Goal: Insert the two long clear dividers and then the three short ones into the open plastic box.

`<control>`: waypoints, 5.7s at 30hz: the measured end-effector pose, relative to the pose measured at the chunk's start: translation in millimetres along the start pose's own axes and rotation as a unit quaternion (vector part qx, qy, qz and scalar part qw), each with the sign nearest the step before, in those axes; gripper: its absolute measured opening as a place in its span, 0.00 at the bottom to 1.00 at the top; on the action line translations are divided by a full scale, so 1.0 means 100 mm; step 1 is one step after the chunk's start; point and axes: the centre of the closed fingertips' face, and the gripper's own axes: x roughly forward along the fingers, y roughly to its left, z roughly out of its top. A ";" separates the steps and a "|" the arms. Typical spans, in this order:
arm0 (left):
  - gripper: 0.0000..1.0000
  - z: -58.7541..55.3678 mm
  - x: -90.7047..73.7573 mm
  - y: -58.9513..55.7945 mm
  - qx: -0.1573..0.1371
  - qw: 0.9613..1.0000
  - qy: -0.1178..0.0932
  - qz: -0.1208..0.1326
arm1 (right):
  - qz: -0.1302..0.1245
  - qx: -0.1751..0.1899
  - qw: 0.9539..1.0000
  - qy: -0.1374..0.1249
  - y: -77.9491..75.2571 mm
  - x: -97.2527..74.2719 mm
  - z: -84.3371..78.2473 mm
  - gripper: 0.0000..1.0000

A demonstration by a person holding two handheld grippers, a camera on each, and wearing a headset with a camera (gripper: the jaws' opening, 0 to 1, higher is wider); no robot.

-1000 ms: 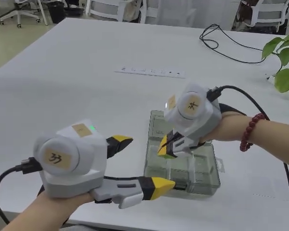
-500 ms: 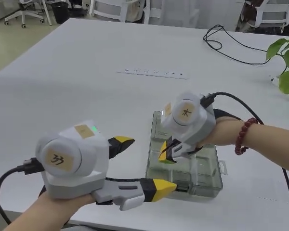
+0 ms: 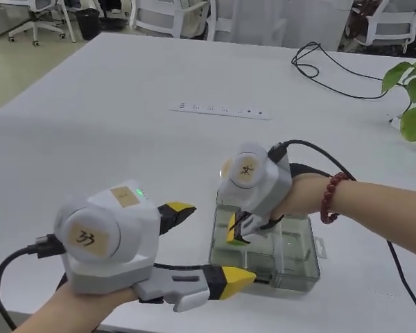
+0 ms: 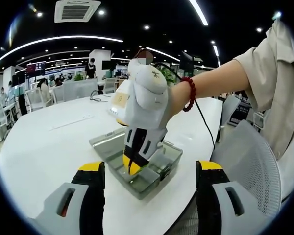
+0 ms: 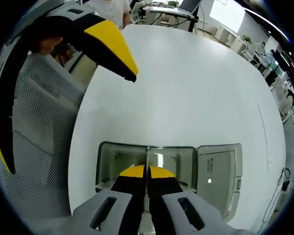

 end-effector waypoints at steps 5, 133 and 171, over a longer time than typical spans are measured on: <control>0.77 -0.01 0.00 0.00 0.002 1.000 0.002 0.001 | 0.006 -0.002 1.000 0.023 0.00 0.04 -0.02 0.01; 0.77 -0.08 -0.12 0.16 -0.004 0.997 0.033 0.076 | -0.010 0.100 0.993 0.069 0.30 -0.83 -2.47 0.38; 0.72 -0.02 -0.08 0.04 -0.010 0.998 0.023 0.060 | -0.073 0.119 0.990 0.009 0.35 -0.91 -2.30 0.32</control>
